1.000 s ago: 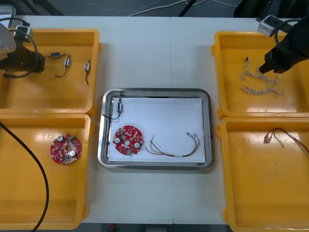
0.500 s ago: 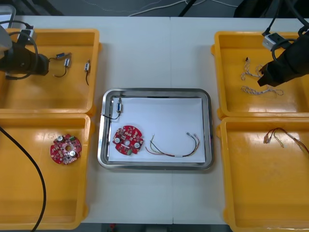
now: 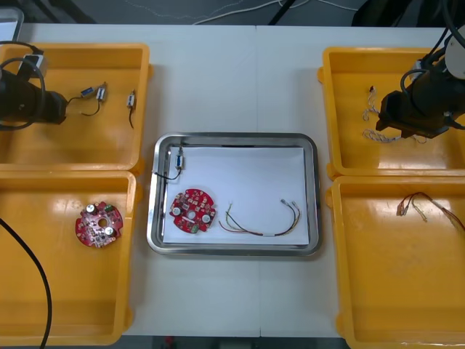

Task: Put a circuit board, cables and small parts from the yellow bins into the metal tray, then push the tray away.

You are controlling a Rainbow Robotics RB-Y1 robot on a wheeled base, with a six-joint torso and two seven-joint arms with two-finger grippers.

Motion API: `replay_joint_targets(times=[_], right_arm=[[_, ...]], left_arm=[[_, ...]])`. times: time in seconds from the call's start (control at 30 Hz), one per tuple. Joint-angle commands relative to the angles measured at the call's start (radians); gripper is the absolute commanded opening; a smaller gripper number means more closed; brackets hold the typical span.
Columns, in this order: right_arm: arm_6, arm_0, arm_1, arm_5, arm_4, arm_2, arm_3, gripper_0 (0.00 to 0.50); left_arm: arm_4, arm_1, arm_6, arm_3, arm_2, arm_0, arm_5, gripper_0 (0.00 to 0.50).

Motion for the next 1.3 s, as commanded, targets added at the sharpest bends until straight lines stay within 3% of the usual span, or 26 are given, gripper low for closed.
replay_joint_targets(times=[0.03,0.3,0.73,0.97,1.07,1.13,1.2,1.3], right_arm=[[-0.146,0.002,0.011,0.016,0.030,0.029,-0.007,0.500],[-0.409,-0.004,0.035,0.011,0.131,0.030,0.043,0.500],[-0.748,-0.021,0.072,-0.039,0.155,0.022,0.071,0.500],[-0.874,-0.053,0.088,-0.088,0.154,0.018,0.151,0.500],[-0.875,-0.065,0.091,-0.101,0.157,0.016,0.184,0.500],[-0.875,-0.070,0.092,-0.104,0.171,0.016,0.194,0.500],[-0.878,-0.072,0.092,-0.105,0.178,0.016,0.194,0.500],[-0.883,-0.072,0.092,-0.108,0.185,0.012,0.194,0.500]], left_arm=[[0.032,0.052,-0.096,-0.066,0.015,0.068,0.041,0.000],[0.075,0.067,-0.091,-0.178,0.018,0.145,0.110,0.000],[0.134,0.103,-0.088,-0.332,0.034,0.256,0.216,0.000],[0.147,0.115,-0.084,-0.345,0.035,0.269,0.228,0.008],[0.144,0.115,-0.085,-0.345,0.038,0.269,0.230,0.149],[0.155,0.118,-0.085,-0.345,0.043,0.269,0.230,0.298],[0.170,0.124,-0.084,-0.345,0.044,0.269,0.230,0.347],[0.180,0.129,-0.085,-0.345,0.041,0.268,0.230,0.373]])
